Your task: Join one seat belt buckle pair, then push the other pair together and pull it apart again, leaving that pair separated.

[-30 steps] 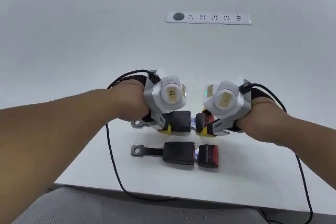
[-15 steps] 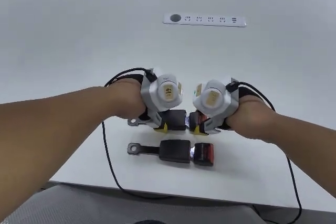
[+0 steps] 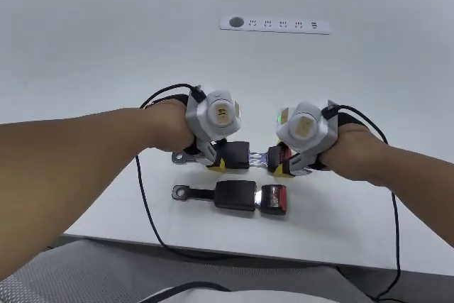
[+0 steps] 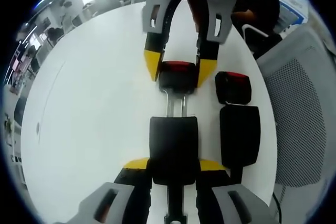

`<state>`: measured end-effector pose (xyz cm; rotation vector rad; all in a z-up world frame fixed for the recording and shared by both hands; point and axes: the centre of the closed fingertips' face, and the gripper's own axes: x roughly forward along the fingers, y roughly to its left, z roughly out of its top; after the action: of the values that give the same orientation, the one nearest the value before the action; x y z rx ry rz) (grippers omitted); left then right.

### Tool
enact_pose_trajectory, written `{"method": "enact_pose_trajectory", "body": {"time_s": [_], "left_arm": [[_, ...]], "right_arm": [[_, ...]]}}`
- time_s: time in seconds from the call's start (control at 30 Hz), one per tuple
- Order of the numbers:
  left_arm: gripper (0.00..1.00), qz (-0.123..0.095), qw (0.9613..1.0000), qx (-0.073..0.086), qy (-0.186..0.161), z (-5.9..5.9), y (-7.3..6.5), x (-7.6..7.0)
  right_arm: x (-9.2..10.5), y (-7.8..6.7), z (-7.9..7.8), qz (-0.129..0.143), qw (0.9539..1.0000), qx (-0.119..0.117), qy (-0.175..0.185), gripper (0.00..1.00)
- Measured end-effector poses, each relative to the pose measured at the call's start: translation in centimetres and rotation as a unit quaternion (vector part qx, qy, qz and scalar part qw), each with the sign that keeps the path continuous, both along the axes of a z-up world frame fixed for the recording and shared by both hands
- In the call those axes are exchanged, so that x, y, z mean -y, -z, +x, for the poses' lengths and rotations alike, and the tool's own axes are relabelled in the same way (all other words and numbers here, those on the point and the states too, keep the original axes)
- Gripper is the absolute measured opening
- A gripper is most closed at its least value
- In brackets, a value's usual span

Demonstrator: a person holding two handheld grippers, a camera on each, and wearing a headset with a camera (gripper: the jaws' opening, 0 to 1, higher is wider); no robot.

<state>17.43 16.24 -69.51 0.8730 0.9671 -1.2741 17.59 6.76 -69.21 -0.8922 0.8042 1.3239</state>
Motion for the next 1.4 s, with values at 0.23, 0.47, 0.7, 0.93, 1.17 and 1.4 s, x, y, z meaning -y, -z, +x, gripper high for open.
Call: {"method": "enact_pose_trajectory", "body": {"time_s": [0.23, 0.47, 0.7, 0.93, 1.17, 1.4], "left_arm": [[0.32, 0.005, 1.0000, 0.001, 0.000, 0.1, 0.1, 0.0], [0.33, 0.007, 1.0000, 0.003, -0.003, 0.4, 0.1, -0.1], [0.33, 0.012, 0.9999, 0.008, -0.004, 0.3, 0.0, 0.0], [0.33, 0.027, 0.9995, 0.018, -0.004, 0.1, 0.0, 0.2], [0.50, -0.002, 0.9990, 0.011, -0.044, -0.5, -0.6, 0.3], [0.50, -0.057, 0.9904, 0.058, -0.112, -0.4, -5.0, -1.1]], "right_arm": [[3.4, -0.1, 0.3, -0.018, 0.9996, 0.012, 0.016, 0.34], [7.4, -0.2, -0.1, -0.040, 0.9985, 0.010, 0.035, 0.34], [10.4, -0.2, -0.3, -0.061, 0.9966, 0.018, 0.052, 0.34], [11.4, -0.4, 0.6, -0.076, 0.9926, 0.035, 0.088, 0.43], [11.4, -1.3, 0.3, -0.033, 0.9894, 0.039, 0.136, 0.46], [11.4, -3.5, -2.2, 0.035, 0.9807, 0.031, 0.190, 0.50]]}}
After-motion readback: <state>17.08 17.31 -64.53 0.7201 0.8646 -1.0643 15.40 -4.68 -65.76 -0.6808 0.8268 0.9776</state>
